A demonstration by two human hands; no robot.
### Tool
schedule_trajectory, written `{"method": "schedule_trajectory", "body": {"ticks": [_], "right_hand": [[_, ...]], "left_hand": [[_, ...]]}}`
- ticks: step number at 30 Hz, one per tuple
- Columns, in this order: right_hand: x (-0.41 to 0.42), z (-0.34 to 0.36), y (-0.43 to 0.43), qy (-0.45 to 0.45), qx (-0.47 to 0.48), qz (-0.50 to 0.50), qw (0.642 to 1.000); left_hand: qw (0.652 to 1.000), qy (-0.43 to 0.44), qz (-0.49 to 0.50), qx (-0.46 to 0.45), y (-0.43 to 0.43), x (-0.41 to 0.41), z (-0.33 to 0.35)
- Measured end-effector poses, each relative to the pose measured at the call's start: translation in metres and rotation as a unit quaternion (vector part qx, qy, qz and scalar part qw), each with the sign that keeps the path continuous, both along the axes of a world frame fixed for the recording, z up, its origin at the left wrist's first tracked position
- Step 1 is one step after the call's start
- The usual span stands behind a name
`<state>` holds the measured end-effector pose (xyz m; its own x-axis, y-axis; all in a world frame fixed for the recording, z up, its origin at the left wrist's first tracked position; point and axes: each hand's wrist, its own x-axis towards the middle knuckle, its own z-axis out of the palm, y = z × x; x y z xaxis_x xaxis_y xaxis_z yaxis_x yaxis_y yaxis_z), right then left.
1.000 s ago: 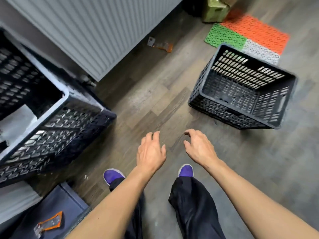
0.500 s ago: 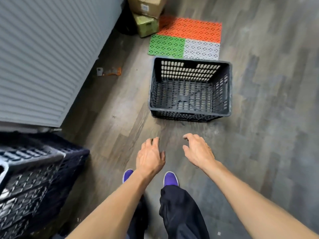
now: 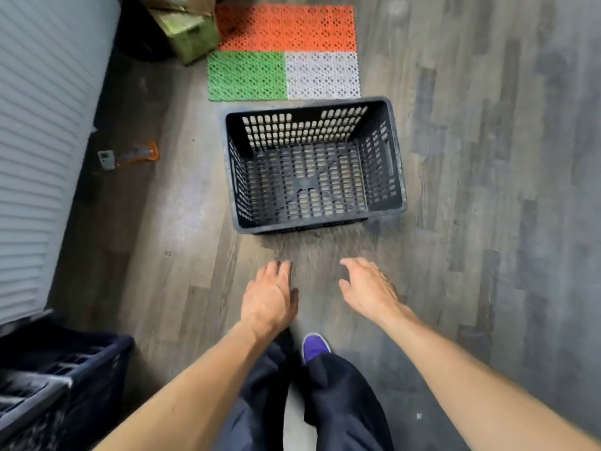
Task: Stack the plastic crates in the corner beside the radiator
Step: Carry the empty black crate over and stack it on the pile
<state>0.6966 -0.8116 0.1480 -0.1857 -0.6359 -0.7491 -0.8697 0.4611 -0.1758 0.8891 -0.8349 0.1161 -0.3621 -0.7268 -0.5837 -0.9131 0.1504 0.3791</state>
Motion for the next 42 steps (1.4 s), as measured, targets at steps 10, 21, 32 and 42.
{"method": "schedule_trajectory", "body": {"ticks": [10, 21, 32, 42], "right_hand": [[-0.006, -0.042, -0.058, 0.008, 0.026, -0.002, 1.000], [-0.058, -0.147, -0.108, 0.039, -0.041, 0.140, 0.989], [-0.097, -0.216, -0.116, 0.041, -0.004, 0.227, 0.973], [-0.106, -0.184, -0.127, 0.015, -0.050, 0.264, 0.963]], "left_hand": [[0.998, -0.036, -0.047, 0.018, -0.072, 0.000, -0.041], [0.998, -0.058, 0.006, -0.016, -0.095, -0.048, -0.141], [0.989, -0.126, -0.037, 0.063, -0.129, -0.078, -0.205], [0.992, -0.114, -0.048, -0.027, -0.132, -0.073, -0.174]]}}
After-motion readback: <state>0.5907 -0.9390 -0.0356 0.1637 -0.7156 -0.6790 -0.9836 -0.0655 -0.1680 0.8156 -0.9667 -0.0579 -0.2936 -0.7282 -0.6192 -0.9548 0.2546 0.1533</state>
